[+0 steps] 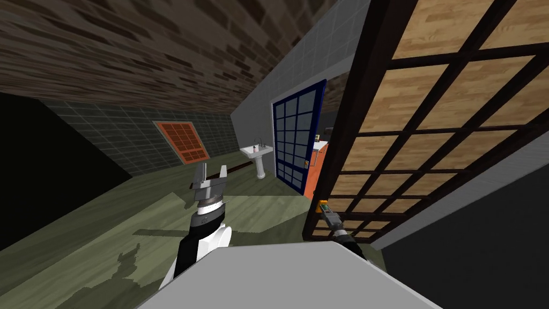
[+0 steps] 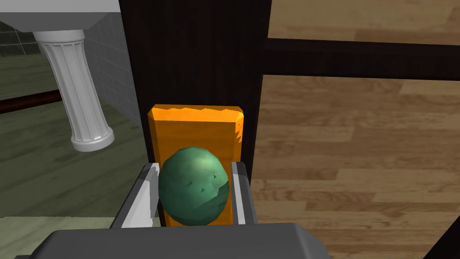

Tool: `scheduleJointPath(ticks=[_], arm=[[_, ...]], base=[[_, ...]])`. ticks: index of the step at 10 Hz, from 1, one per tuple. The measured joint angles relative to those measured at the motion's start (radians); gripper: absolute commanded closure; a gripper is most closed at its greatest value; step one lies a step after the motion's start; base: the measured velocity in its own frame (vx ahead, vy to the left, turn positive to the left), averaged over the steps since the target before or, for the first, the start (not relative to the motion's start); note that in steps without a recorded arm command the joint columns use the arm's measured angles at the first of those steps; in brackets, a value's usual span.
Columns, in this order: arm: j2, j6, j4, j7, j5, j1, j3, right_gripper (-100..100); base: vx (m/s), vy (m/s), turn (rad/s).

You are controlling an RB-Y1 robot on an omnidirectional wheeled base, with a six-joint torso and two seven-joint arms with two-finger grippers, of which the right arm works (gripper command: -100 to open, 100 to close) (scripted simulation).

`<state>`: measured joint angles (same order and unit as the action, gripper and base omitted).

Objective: Pull the door open

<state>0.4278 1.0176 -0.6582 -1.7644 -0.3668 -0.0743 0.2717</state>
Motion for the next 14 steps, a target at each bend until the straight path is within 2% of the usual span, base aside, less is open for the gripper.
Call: scheduleJointPath(ticks=[3,5,6,9,11,14], arm=[[0.045,0.059,-0.007,-0.056,0.031,-0.045,0.046,100],[0.07,0.086,-0.022,-0.086,0.048,-0.074,0.072,100],[0.071,0.088,-0.022,-0.089,0.05,-0.078,0.075,100],[0.073,0.162,0.044,-0.105,0.064,-0.075,0.087,100],[0.082,0.2,0.038,-0.104,0.071,-0.102,0.092,100],[0.083,0.254,0.082,-0.113,0.082,-0.102,0.102,100]], base=[[-0.07,-0.004,-0.058],[-0.045,-0.014,-0.032],[0.006,0.013,0.003],[0.034,0.02,-0.006],[0.022,0.007,-0.008],[0.01,0.003,0.005]])
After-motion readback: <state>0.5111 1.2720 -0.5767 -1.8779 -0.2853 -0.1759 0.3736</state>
